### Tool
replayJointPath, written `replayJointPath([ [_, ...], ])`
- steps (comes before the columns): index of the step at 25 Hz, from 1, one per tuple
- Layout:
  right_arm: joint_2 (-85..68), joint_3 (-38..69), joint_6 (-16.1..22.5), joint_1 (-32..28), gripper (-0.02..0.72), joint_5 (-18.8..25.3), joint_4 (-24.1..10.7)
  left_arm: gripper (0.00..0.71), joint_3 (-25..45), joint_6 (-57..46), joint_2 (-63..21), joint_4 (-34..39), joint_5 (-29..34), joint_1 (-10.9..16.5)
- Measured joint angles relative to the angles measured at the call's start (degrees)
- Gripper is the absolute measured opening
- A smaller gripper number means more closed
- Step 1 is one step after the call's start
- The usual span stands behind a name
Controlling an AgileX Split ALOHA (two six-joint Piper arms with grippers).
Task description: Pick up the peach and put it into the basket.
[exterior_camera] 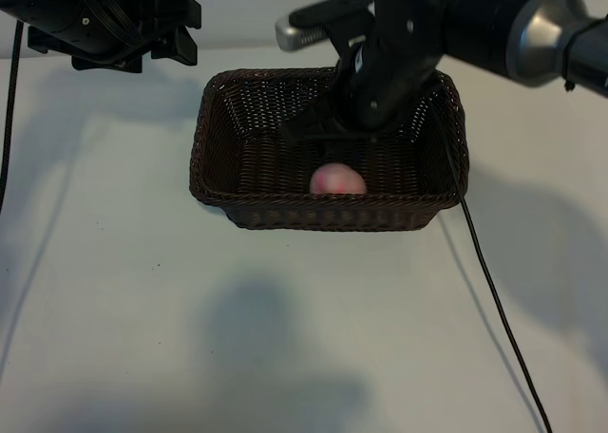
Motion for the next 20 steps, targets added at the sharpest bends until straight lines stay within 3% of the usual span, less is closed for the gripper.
replayJointPath([
  [8, -0.1, -8.3, -0.2, -1.8, 0.451, 13.0, -3.0, 0.572, 0.0, 0.0, 0.0, 0.0, 0.0, 0.0],
  [20, -3.5, -8.9, -1.7, -16.2, 0.449, 21.1, -4.8, 0.572, 0.0, 0.0, 0.0, 0.0, 0.0, 0.0],
])
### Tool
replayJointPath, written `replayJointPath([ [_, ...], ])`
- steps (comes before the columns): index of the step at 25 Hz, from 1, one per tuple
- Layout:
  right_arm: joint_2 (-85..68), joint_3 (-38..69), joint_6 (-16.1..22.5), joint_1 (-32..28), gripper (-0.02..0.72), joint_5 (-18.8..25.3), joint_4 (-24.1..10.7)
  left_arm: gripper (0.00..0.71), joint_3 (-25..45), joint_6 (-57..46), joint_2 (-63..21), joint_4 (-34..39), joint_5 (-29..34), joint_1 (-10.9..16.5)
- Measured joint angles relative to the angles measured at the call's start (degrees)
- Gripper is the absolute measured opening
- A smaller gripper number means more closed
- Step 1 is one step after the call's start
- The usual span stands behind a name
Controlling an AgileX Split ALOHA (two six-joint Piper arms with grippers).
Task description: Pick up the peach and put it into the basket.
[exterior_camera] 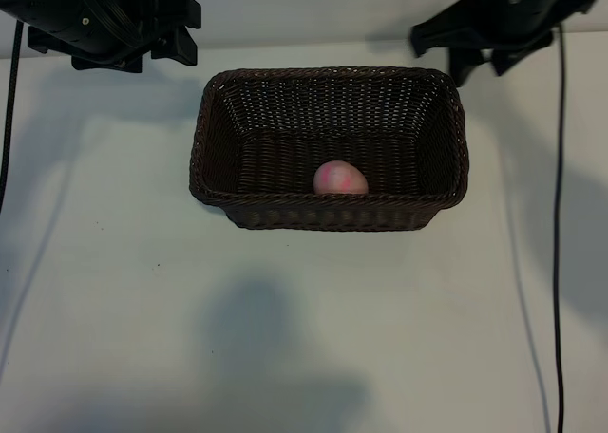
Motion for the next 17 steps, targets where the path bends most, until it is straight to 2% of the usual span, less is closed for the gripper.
replayJointPath([
  [6, 0.0, 0.0, -0.1, -3.8, 0.449, 0.1, 0.0, 0.572, 0.0, 0.0, 0.0, 0.0, 0.0, 0.0],
  [17, 0.0, 0.0, -0.1, -3.9, 0.449, 0.2, -0.4, 0.572, 0.0, 0.0, 0.0, 0.0, 0.0, 0.0],
])
